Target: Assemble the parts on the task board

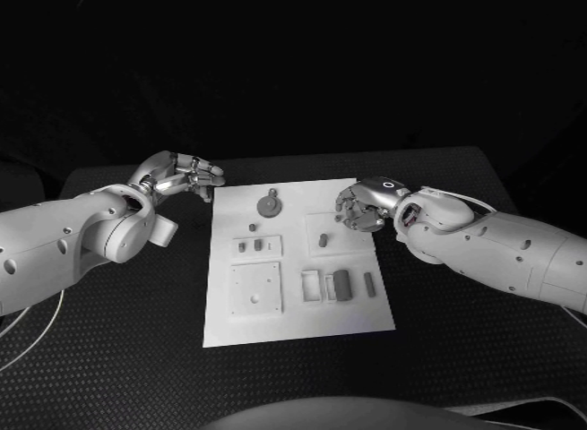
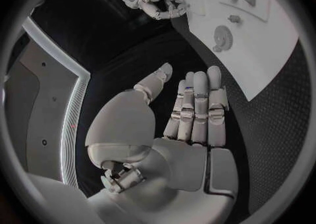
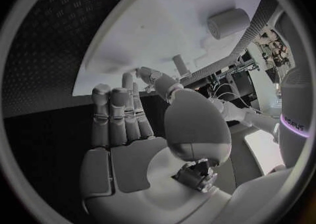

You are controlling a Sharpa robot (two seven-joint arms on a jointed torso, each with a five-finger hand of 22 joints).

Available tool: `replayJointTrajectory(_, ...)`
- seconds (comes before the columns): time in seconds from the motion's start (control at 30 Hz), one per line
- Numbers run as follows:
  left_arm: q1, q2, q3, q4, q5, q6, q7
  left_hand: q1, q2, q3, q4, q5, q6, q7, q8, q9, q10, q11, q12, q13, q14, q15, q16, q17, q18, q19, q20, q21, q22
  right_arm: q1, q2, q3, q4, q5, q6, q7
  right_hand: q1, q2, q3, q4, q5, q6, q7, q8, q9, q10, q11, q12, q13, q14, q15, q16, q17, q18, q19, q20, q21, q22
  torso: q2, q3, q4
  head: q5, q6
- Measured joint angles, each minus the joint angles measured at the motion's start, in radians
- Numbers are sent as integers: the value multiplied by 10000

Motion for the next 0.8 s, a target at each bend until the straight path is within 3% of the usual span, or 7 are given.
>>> replayJointTrajectory(0.33, 1, 29, 0, -20, 140, 42, 5, 0, 0, -96, -14, 0, -47, 22, 0, -13, -78, 5, 0, 1, -1, 2, 0, 9, -1, -1, 3, -40, -13, -2, 132, -1, -29, -40, 78, 1, 0, 0, 30, -30, 0, 42, 106, 0, 22, -266, 266, -1507, -537, -100, 249, 0, 0, -24, 19, -15, -72, 33, -6, -7, -6, 49, -35)
replayJointTrajectory(0.8, 1, 76, 0, -22, 200, 92, -14, 1, 0, -138, -4, 0, -100, 42, 0, -22, -125, 52, 0, 1, -17, 18, -39, 19, -2, -17, 21, -79, -31, 9, 380, -41, -403, -132, 203, -21, 43, 44, 58, -58, 0, 45, 144, 51, 35, -167, 284, -1902, -668, -109, 265, -1, 1, -78, 34, 3, -78, 53, -6, -1, -9, 59, -71)
